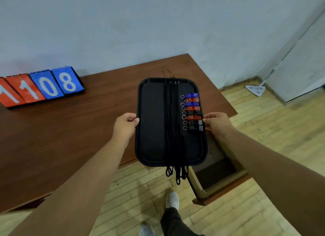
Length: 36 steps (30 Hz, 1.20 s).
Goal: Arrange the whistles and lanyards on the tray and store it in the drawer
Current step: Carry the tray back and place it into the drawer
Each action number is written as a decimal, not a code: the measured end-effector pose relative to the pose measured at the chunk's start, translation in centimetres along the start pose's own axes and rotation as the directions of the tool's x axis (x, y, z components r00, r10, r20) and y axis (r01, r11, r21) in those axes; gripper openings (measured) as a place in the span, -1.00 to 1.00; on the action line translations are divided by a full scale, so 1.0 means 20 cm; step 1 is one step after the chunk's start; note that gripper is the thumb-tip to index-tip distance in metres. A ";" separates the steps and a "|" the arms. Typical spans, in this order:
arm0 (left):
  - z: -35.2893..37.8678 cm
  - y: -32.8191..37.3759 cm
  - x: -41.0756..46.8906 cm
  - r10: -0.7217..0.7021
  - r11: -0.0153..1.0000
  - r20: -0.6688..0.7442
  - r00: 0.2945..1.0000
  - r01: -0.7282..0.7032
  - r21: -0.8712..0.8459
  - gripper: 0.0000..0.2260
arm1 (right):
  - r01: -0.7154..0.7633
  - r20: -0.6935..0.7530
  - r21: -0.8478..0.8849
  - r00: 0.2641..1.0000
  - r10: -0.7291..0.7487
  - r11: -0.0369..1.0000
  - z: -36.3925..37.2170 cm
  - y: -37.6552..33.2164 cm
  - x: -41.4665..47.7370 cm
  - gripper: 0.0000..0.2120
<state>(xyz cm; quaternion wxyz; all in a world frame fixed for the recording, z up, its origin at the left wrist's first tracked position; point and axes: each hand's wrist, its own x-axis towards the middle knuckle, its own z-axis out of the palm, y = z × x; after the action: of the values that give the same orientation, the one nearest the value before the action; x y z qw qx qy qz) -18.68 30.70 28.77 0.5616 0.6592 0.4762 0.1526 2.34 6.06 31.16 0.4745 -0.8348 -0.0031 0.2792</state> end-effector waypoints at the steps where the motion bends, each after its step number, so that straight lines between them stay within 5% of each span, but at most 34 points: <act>1: 0.04 0.00 -0.03 0.006 1.000 0.023 1.000 -0.006 0.003 -0.83 | -0.012 -0.017 0.010 1.000 0.013 1.000 -0.05 0.04 -0.02 -0.83; 11: 0.49 0.06 -0.26 -0.003 0.992 0.196 0.981 -0.022 0.127 -0.93 | -0.101 -0.163 0.047 0.981 0.108 0.994 -0.51 0.34 -0.14 -0.82; 18: 0.89 0.09 -0.33 -0.028 0.988 0.207 0.978 -0.004 0.155 -0.92 | -0.111 -0.142 0.004 0.984 0.111 0.994 -0.86 0.52 0.08 -0.86; 36: 1.76 -0.43 -0.83 -0.328 0.940 -0.073 0.942 0.333 0.079 -0.87 | -0.062 0.238 -0.143 0.966 0.095 0.988 -1.38 1.10 0.68 -0.86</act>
<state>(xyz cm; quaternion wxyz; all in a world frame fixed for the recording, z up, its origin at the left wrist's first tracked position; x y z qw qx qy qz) -5.01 -4.30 15.30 0.5347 0.5897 0.6029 0.0539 21.01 -24.22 18.25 0.4016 -0.8236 -0.0472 0.3978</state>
